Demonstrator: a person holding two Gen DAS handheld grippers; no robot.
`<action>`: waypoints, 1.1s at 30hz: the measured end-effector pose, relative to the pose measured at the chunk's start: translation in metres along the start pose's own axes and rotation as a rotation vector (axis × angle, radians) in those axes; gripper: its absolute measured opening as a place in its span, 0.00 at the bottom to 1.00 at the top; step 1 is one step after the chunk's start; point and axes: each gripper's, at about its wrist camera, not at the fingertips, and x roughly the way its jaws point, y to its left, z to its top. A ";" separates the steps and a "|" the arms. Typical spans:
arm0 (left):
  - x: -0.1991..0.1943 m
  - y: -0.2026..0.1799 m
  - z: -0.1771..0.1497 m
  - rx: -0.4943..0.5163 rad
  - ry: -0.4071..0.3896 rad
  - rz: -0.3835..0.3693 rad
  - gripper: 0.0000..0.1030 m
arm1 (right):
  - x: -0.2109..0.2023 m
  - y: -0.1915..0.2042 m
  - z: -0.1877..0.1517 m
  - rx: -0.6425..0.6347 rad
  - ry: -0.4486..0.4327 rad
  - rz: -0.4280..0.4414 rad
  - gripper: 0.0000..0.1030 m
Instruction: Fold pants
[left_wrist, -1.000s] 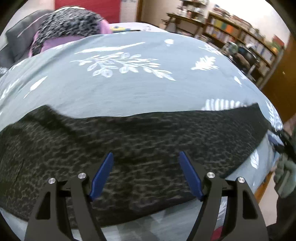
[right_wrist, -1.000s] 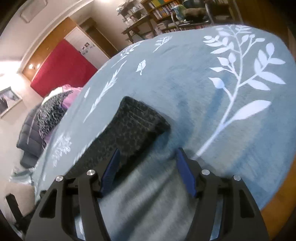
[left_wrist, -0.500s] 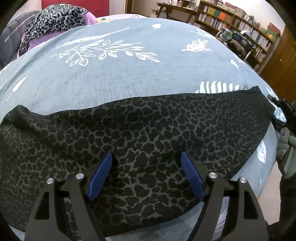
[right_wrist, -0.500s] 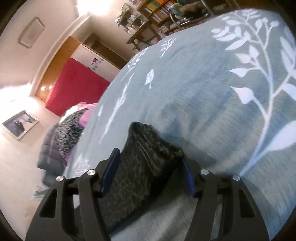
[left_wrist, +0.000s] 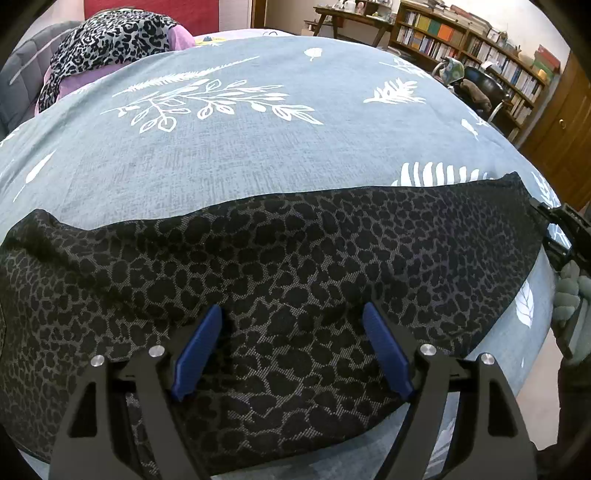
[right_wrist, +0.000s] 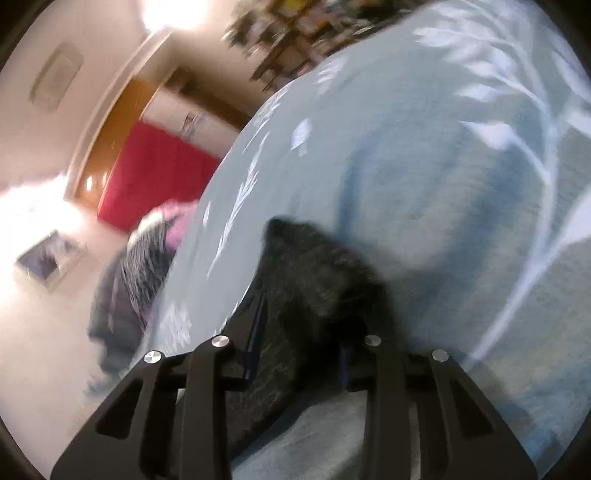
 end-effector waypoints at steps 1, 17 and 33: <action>0.000 0.000 0.000 -0.001 0.000 -0.001 0.77 | 0.002 0.005 -0.001 -0.019 0.019 0.010 0.33; -0.027 0.013 0.008 -0.056 -0.043 -0.041 0.77 | -0.027 0.120 -0.012 -0.338 -0.038 0.020 0.08; -0.056 0.050 -0.002 -0.149 -0.087 -0.046 0.77 | -0.004 0.264 -0.109 -0.643 0.077 0.178 0.08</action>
